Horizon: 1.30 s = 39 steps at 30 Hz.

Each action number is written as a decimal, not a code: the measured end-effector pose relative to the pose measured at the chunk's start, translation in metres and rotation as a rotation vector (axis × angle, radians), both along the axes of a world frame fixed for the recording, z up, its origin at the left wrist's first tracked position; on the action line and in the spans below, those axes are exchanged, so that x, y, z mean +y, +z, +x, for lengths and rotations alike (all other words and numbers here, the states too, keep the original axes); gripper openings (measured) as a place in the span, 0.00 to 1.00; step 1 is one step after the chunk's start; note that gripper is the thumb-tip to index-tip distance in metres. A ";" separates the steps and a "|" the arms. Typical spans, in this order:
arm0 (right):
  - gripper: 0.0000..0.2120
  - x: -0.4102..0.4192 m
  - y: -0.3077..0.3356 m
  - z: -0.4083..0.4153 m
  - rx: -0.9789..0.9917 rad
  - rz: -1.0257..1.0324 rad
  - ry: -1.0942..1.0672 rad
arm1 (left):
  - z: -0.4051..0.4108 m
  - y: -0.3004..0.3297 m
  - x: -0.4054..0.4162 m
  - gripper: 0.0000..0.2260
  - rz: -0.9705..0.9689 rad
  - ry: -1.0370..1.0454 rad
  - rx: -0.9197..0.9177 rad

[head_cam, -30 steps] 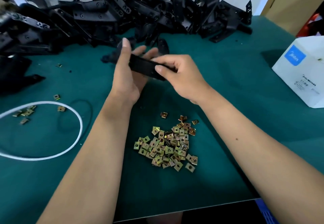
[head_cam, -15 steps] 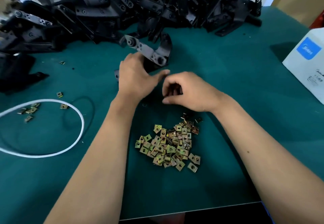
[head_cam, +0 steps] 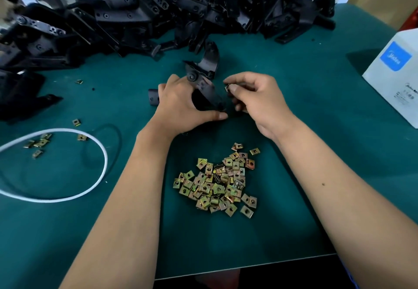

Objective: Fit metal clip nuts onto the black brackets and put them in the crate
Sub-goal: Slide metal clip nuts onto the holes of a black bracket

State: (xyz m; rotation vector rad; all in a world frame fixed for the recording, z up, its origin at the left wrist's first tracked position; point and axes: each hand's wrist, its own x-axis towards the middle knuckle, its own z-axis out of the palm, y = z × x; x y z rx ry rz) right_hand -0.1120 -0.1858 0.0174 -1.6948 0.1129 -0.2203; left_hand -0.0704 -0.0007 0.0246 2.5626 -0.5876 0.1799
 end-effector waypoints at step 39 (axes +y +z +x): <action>0.08 -0.009 -0.005 0.002 -0.104 -0.433 -0.060 | -0.003 -0.003 0.003 0.18 -0.465 0.048 0.030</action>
